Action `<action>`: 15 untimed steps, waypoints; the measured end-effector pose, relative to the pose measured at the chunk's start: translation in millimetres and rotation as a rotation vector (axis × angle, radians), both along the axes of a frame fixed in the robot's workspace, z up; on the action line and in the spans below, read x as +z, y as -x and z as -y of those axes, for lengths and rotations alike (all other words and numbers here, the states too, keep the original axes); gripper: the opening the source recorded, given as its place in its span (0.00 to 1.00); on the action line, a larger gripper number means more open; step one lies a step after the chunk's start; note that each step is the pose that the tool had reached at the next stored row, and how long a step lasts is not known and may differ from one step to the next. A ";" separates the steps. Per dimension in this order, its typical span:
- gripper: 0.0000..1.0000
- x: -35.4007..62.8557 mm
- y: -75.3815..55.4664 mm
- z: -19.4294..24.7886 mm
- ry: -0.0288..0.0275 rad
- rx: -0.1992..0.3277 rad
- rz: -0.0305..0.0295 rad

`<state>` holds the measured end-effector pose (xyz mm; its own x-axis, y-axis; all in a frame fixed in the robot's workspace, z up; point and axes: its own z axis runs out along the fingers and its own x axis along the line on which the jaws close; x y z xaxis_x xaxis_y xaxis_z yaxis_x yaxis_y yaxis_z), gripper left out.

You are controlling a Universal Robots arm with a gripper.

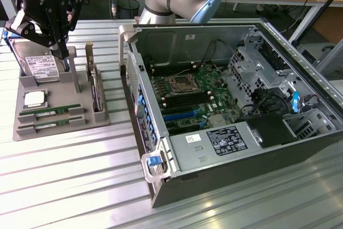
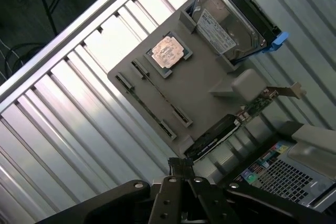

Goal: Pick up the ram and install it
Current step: 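Pick up the ram and move it above insertion slot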

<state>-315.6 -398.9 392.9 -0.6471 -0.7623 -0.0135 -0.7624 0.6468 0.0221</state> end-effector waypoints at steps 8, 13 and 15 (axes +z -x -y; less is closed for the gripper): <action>0.10 0.0 0.0 0.0 0.0016 0.076 0.0000; 0.10 -0.1 0.0 0.0 0.0022 0.120 0.0000; 0.10 -0.1 0.0 0.0 0.0023 0.137 0.0001</action>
